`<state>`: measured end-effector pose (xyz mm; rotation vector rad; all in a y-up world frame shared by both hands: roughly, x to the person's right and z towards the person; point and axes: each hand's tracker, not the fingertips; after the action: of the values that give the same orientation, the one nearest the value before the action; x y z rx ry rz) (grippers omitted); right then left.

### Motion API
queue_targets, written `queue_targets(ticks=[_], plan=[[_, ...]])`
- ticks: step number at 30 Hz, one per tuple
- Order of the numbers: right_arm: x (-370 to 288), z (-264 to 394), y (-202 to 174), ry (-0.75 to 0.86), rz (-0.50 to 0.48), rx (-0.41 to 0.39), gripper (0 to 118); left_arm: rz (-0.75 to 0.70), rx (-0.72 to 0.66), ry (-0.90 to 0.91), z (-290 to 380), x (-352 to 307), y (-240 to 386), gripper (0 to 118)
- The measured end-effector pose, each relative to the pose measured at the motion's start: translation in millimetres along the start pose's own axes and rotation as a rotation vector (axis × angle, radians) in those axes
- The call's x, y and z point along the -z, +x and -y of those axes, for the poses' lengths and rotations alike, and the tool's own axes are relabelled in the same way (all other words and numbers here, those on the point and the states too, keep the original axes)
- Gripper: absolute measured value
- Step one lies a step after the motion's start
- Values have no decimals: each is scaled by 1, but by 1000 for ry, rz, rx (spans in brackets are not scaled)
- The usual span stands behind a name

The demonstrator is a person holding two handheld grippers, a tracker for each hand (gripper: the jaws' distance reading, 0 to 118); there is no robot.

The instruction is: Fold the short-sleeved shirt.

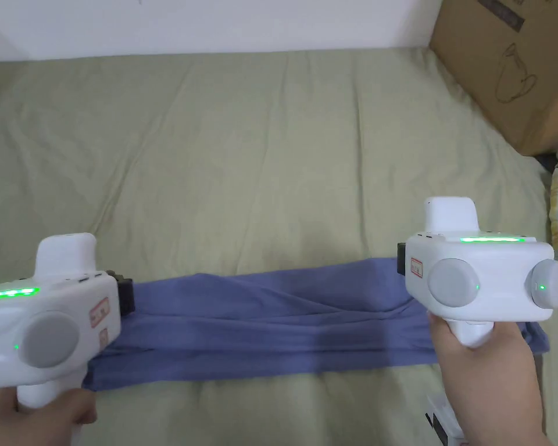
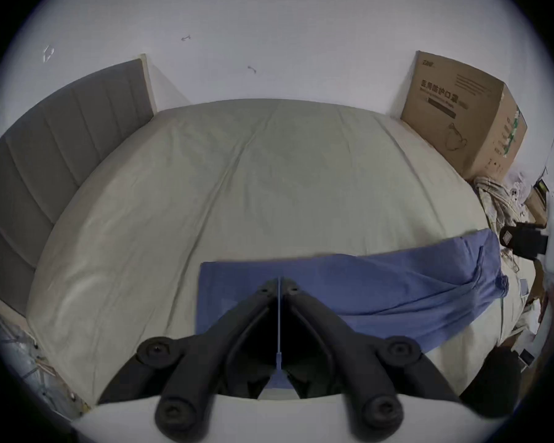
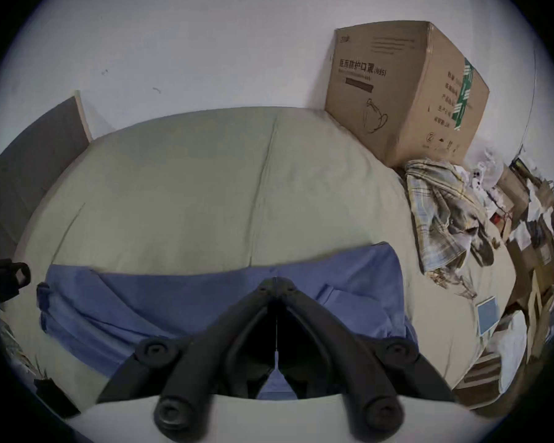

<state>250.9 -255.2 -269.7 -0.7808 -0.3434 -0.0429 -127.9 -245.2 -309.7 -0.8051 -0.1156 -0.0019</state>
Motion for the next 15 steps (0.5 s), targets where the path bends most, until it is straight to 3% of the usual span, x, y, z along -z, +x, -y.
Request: queue_targets(ticks=[2, 5, 6, 8, 9, 11, 15], plan=[[2, -6, -1, -6, -33, 25, 1, 91, -106, -37, -6, 12, -37, 1], [3, -8, -8, -24, -75, 11, 1, 452, -328, -138, -4, 36, -109, 7], [4, -7, -12, -14, -72, -35, 1, 585, -405, -150, 0, 42, -131, 24], [5, -3, -18, 7, -46, -102, 1, 684, -496, -177, 11, 41, -153, 100], [0, -6, -19, 5, -41, -99, 1, 692, -509, -179, 16, 46, -163, 118], [6, -4, -17, 0, -37, -81, 1, 736, -553, -135, 30, 36, -191, 118], [21, -1, -15, -42, -62, -27, 1, 769, -654, -224, 50, 59, -190, 118]])
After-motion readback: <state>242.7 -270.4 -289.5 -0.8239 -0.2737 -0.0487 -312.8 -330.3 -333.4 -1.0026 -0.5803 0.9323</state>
